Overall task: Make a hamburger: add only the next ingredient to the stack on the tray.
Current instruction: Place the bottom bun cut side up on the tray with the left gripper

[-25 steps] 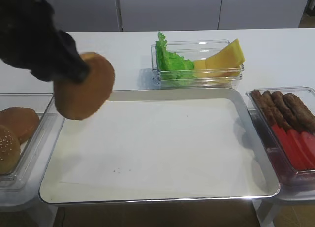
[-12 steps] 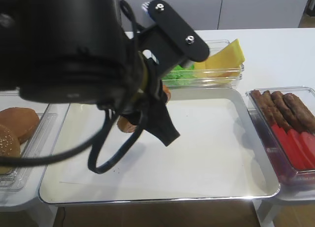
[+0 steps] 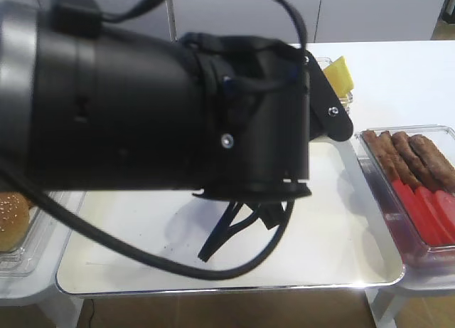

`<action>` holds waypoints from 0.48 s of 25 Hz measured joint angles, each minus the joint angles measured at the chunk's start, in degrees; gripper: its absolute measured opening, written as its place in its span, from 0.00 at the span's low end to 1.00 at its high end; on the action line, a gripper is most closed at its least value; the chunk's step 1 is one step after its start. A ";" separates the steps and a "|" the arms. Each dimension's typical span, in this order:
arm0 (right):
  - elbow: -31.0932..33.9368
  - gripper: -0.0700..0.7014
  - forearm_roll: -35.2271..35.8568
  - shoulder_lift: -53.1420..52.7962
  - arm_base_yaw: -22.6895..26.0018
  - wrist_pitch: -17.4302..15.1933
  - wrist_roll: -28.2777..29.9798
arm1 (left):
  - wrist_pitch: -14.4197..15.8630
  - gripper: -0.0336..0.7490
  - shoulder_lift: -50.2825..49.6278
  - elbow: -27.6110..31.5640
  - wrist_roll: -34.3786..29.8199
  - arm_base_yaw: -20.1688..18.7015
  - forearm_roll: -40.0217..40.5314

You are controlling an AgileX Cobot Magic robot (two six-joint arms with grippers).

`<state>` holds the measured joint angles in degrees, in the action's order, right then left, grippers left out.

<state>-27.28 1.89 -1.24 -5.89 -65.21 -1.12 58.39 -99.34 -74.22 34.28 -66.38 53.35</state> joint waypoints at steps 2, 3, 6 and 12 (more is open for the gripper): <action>0.00 0.51 0.00 0.00 0.00 0.00 0.00 | 0.79 0.21 -0.96 0.00 0.00 -0.75 2.10; 0.00 0.51 0.00 0.00 0.00 0.00 0.00 | 1.06 0.21 -1.55 0.00 0.00 -1.04 2.72; 0.00 0.51 0.00 0.00 0.00 0.00 0.00 | 1.04 0.21 -2.50 0.00 0.00 -1.52 3.60; 0.00 0.51 0.00 0.00 0.00 0.00 0.12 | 1.09 0.21 -4.44 0.00 0.00 -1.52 3.77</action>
<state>-27.28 1.89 -1.24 -5.89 -65.21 -1.00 59.48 -103.77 -74.22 34.28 -67.90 57.12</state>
